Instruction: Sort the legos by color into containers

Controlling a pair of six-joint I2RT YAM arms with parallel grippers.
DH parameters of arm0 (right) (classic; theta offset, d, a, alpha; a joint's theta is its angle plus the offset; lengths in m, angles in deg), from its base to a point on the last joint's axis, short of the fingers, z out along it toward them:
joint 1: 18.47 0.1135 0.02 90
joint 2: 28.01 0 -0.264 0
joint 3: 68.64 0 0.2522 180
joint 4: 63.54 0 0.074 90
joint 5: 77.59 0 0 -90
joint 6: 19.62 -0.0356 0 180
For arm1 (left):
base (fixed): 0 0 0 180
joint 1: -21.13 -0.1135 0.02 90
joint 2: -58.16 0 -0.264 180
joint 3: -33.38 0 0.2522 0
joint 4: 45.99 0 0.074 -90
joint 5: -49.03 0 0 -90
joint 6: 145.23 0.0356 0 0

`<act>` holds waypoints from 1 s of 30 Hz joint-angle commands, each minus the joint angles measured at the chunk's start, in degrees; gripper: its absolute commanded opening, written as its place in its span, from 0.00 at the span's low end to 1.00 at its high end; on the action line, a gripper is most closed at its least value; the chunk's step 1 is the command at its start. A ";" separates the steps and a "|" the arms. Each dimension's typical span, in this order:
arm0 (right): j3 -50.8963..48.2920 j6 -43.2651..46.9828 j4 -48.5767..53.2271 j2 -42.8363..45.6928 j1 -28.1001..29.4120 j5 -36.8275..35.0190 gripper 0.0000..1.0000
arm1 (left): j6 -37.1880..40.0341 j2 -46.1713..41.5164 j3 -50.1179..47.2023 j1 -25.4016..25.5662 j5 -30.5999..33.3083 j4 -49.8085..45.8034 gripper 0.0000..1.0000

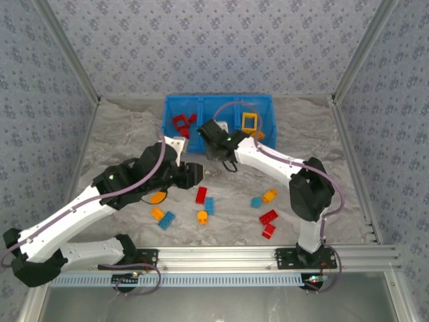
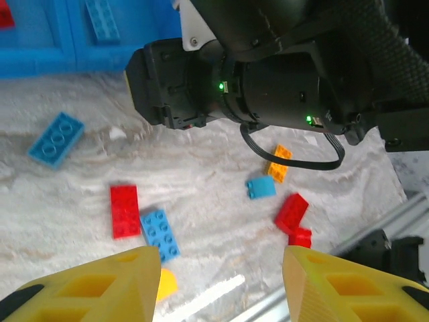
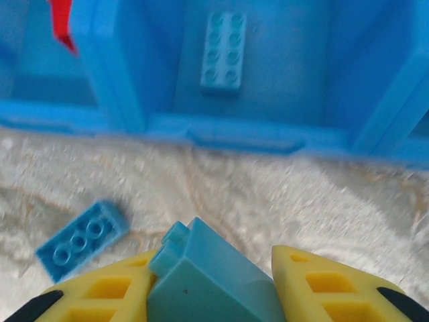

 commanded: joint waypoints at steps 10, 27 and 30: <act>26.02 7.64 7.38 -22.13 -8.90 -3.40 0.33 | 1.56 7.32 3.89 3.64 11.91 7.58 0.51; 42.06 8.22 12.14 -36.65 -10.70 -3.43 0.40 | 1.14 9.30 3.80 5.90 13.34 8.01 0.51; 42.11 7.68 12.71 -36.73 -10.69 -3.12 0.45 | 0.94 9.12 3.88 5.90 13.66 7.64 0.51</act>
